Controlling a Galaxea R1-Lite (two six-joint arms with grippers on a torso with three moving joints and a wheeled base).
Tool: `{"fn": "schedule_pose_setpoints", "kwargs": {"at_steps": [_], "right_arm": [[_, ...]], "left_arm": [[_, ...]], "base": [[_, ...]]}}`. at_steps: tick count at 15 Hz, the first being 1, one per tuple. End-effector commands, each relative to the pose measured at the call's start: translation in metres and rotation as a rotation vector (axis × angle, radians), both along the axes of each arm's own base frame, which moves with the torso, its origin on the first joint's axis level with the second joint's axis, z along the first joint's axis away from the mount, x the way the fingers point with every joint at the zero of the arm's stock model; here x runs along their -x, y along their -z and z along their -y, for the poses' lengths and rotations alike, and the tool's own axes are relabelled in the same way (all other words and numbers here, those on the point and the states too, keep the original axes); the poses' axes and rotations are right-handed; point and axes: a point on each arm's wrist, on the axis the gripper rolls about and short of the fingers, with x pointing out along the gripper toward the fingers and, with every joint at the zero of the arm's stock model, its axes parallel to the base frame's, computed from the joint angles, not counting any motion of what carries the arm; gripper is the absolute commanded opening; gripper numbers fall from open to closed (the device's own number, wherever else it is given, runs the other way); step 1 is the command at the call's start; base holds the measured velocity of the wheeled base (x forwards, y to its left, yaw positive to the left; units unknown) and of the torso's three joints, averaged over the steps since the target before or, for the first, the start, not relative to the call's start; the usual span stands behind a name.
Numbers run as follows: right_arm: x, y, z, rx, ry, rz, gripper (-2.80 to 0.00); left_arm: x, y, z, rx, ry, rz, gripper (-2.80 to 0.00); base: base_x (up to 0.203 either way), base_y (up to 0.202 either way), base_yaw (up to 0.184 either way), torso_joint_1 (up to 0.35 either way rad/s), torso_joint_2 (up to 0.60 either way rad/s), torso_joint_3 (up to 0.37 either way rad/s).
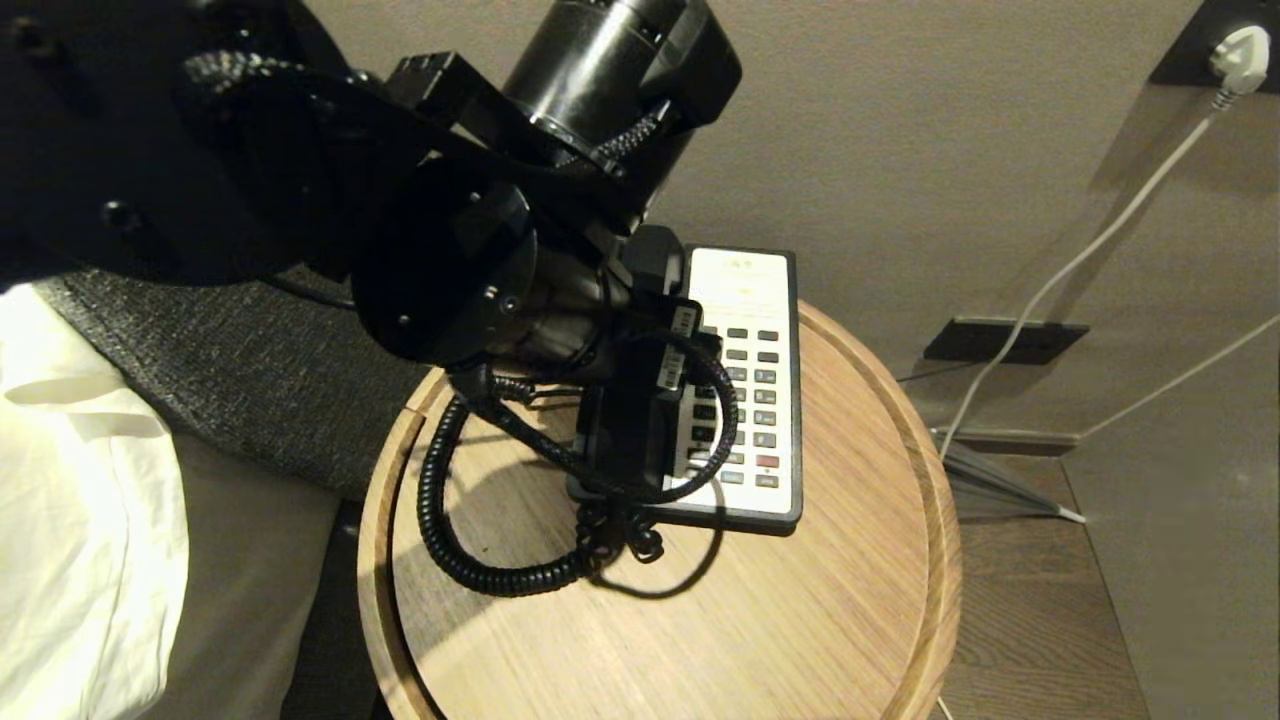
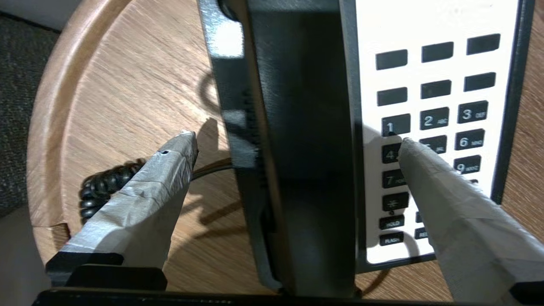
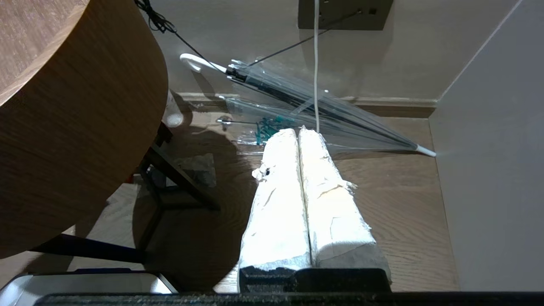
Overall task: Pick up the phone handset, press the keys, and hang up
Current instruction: Pick up the desk phone handset
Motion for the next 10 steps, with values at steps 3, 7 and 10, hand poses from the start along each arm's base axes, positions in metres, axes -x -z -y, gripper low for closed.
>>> {"fn": "schedule_pose_setpoints", "kwargs": {"at_steps": [3,7,10], "right_arm": [[-0.0015,0.0055,0.0,0.0,-0.001,-0.019,-2.8],[-0.0015,0.0055,0.0,0.0,-0.001,-0.019,-2.8],[-0.0015,0.0055,0.0,0.0,-0.001,-0.019,-2.8]], "left_arm": [[-0.0001,0.0017,0.001,-0.006,-0.005,-0.004,0.0],[-0.0009,0.0032,0.0021,-0.01,-0.005,-0.007,-2.8],[-0.0011,0.003,0.0023,-0.007,-0.005,-0.005,-2.8]], "base": [[0.0,0.0,0.0,0.0,0.0,0.0],[0.0,0.0,0.0,0.0,0.0,0.0],[0.0,0.0,0.0,0.0,0.0,0.0]]}}
